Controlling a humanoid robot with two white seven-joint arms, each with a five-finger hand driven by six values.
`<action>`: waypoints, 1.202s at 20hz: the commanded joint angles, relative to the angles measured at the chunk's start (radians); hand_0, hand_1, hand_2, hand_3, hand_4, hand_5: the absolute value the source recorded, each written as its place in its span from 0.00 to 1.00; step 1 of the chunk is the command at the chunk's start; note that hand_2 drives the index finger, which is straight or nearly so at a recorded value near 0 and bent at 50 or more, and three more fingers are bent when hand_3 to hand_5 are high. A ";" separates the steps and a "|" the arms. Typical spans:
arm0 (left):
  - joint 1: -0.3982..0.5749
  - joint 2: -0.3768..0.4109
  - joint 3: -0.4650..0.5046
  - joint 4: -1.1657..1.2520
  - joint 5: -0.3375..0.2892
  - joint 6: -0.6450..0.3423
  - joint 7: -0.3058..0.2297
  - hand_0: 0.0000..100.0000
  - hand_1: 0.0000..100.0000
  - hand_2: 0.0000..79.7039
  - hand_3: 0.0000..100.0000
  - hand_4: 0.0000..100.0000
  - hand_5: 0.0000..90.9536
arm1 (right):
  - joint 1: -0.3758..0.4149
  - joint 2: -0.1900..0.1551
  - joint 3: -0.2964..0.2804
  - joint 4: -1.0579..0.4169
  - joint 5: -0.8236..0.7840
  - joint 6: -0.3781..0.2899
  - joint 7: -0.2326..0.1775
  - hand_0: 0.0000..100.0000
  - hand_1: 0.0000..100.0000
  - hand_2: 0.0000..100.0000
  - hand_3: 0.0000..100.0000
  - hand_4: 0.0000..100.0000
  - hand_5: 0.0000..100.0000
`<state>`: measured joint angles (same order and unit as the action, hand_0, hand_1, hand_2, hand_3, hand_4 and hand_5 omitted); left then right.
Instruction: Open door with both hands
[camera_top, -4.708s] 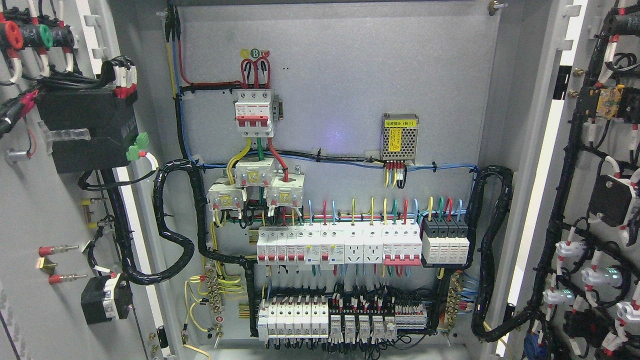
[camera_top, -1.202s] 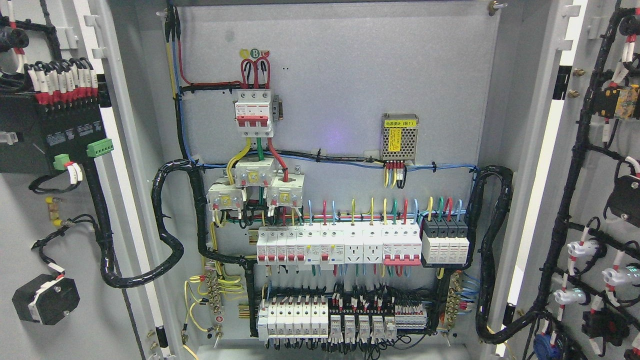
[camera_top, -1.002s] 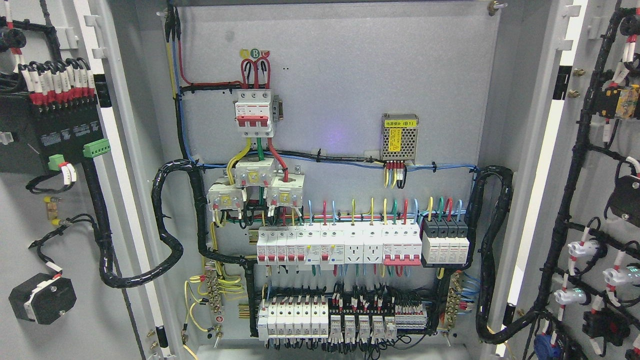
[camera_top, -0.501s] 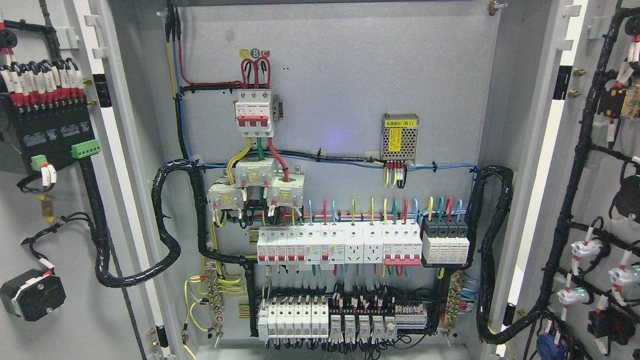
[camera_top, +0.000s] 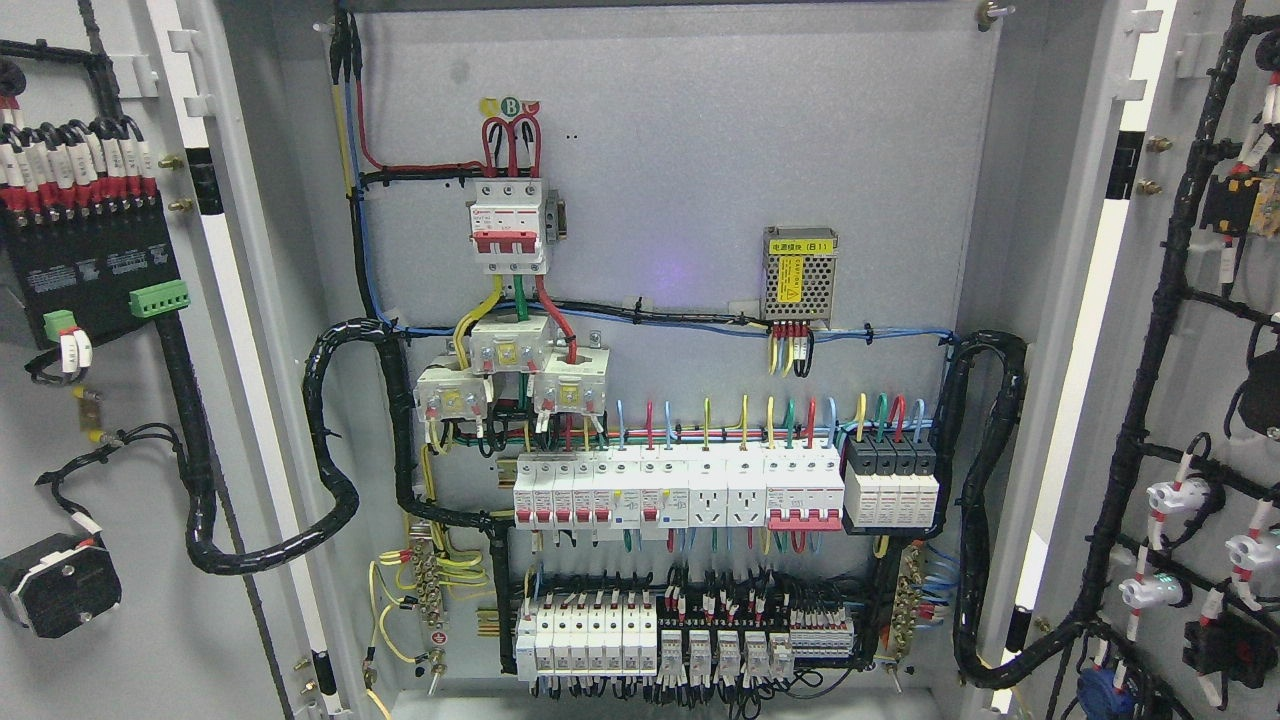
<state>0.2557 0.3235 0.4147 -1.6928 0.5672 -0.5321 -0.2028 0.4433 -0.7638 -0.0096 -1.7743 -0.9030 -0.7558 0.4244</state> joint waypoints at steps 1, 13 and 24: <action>-0.042 0.032 0.033 0.061 -0.001 0.032 0.000 0.00 0.00 0.00 0.00 0.03 0.00 | -0.002 -0.011 -0.047 0.036 -0.007 0.000 -0.001 0.00 0.00 0.00 0.00 0.00 0.00; -0.084 0.060 0.067 0.111 -0.003 0.113 0.005 0.00 0.00 0.00 0.00 0.03 0.00 | -0.008 -0.002 -0.095 0.093 -0.007 -0.002 0.002 0.00 0.00 0.00 0.00 0.00 0.00; -0.144 0.095 0.079 0.232 0.002 0.115 0.003 0.00 0.00 0.00 0.00 0.03 0.00 | -0.005 0.003 -0.131 0.104 -0.048 -0.004 0.004 0.00 0.00 0.00 0.00 0.00 0.00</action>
<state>0.1416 0.3886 0.4782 -1.5586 0.5662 -0.4180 -0.1988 0.4371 -0.7653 -0.1004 -1.6949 -0.9407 -0.7585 0.4300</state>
